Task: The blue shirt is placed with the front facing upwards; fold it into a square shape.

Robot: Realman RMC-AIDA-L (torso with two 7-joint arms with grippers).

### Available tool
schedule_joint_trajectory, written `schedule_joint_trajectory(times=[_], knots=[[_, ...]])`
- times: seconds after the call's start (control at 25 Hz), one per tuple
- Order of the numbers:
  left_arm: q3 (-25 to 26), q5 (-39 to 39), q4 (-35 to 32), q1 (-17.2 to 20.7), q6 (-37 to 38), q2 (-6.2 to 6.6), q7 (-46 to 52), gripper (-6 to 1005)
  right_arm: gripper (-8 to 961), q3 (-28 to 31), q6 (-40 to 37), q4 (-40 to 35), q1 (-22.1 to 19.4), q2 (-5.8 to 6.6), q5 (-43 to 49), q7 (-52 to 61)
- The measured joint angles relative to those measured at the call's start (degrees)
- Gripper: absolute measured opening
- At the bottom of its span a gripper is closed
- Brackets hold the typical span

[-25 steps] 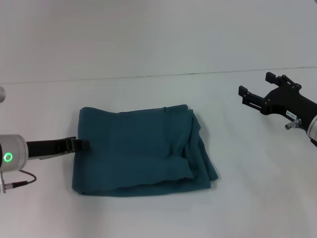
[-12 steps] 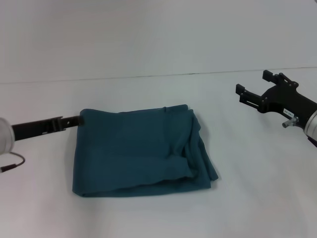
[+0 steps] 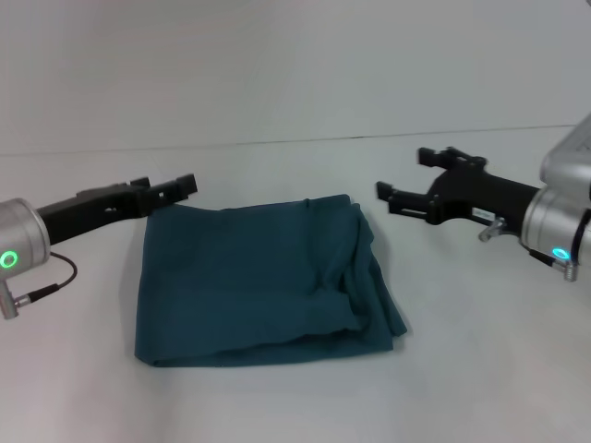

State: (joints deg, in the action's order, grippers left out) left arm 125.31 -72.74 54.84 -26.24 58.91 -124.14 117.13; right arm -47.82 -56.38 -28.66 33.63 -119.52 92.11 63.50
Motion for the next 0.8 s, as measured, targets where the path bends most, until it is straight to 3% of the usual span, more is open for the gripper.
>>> schedule_joint_trajectory(times=[0.36, 0.8], knots=[[-0.3, -8.3, -0.3, 3.1, 0.7, -0.01, -6.7, 878, 945, -11.7, -6.8, -7.8, -0.7, -0.13, 3.9, 11.4], [-0.4, -12.0, -1.1, 3.6, 8.1, -0.11, -19.1, 876, 945, -13.0, -13.9, -8.9, -3.0, -0.03, 4.9, 9.4]])
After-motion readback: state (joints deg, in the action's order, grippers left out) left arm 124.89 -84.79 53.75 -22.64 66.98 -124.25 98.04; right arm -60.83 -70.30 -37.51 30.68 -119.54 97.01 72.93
